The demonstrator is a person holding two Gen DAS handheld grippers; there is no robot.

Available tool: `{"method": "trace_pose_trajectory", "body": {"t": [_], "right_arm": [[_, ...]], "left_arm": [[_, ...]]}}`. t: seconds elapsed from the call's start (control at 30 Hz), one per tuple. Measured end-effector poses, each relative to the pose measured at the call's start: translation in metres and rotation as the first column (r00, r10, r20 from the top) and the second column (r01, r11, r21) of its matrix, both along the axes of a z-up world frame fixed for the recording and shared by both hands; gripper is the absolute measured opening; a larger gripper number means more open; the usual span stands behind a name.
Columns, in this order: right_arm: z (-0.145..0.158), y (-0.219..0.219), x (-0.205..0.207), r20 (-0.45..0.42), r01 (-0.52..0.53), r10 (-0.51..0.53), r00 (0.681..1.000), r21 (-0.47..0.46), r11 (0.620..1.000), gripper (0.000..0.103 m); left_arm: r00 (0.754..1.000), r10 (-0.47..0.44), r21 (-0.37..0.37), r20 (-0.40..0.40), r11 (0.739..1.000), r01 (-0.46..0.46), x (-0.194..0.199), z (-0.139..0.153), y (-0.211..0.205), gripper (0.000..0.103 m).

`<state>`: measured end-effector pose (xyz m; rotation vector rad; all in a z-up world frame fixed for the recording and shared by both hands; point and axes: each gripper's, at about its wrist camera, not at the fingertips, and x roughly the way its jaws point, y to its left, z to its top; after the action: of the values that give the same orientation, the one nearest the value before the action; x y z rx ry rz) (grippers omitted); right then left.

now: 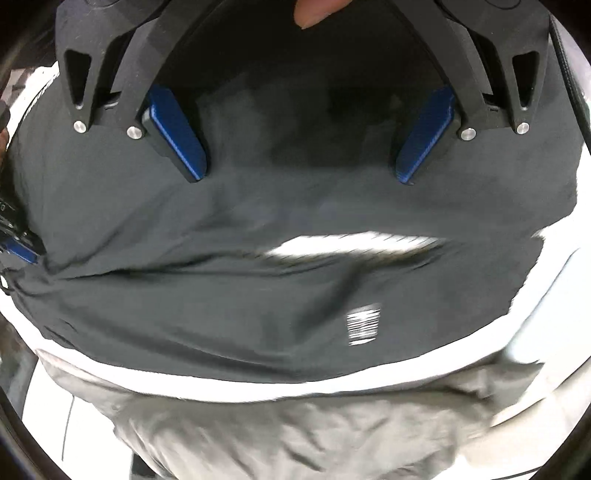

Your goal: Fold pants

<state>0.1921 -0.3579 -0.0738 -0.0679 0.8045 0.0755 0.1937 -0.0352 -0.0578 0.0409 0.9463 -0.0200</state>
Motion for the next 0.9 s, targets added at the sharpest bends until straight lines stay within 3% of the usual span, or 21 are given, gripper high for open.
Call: {"method": "trace_pose_trajectory", "body": {"t": [0.03, 0.1, 0.2, 0.37, 0.47, 0.57, 0.7, 0.8, 0.9], "right_arm": [[0.002, 0.003, -0.005, 0.008, -0.020, 0.020, 1.000, 0.018, 1.000, 0.073], [0.004, 0.011, -0.021, 0.024, -0.064, 0.063, 0.998, 0.034, 0.997, 0.092], [-0.002, 0.020, -0.024, 0.017, -0.083, 0.084, 0.996, -0.017, 0.996, 0.092], [-0.007, 0.008, -0.026, 0.017, -0.064, 0.063, 0.998, 0.030, 0.998, 0.095], [-0.007, 0.004, -0.027, 0.022, -0.063, 0.062, 0.998, 0.034, 0.997, 0.095], [-0.008, 0.001, -0.029, 0.024, -0.072, 0.072, 0.997, 0.042, 0.996, 0.095], [-0.009, 0.001, -0.030, 0.028, -0.072, 0.071, 0.997, 0.040, 0.997, 0.095], [-0.008, 0.000, -0.032, 0.028, -0.073, 0.072, 0.997, 0.040, 0.996, 0.095], [-0.008, -0.001, -0.032, 0.026, -0.081, 0.080, 0.996, 0.042, 0.996, 0.095]], "left_arm": [[1.000, -0.011, -0.003, 0.008, 1.000, 0.011, -0.011, 0.001, 0.012, 0.102], [0.999, -0.041, 0.013, 0.017, 0.999, 0.041, -0.020, 0.000, 0.027, 0.103], [0.999, -0.041, 0.035, 0.020, 0.999, 0.040, -0.027, -0.004, 0.067, 0.103], [0.999, 0.027, -0.153, 0.027, 0.988, -0.023, -0.050, 0.001, 0.162, 0.102], [0.986, 0.166, -0.115, 0.027, 0.980, -0.162, -0.060, -0.008, 0.223, 0.102], [0.987, 0.159, -0.234, 0.035, 0.961, -0.146, -0.067, -0.010, 0.254, 0.101], [0.976, 0.211, -0.135, 0.061, 0.970, -0.201, -0.066, 0.010, 0.242, 0.102], [0.980, 0.154, -0.104, 0.124, 0.984, -0.141, -0.064, 0.029, 0.211, 0.102], [0.988, 0.109, 0.014, 0.112, 0.994, -0.111, -0.043, 0.026, 0.189, 0.102]]}}
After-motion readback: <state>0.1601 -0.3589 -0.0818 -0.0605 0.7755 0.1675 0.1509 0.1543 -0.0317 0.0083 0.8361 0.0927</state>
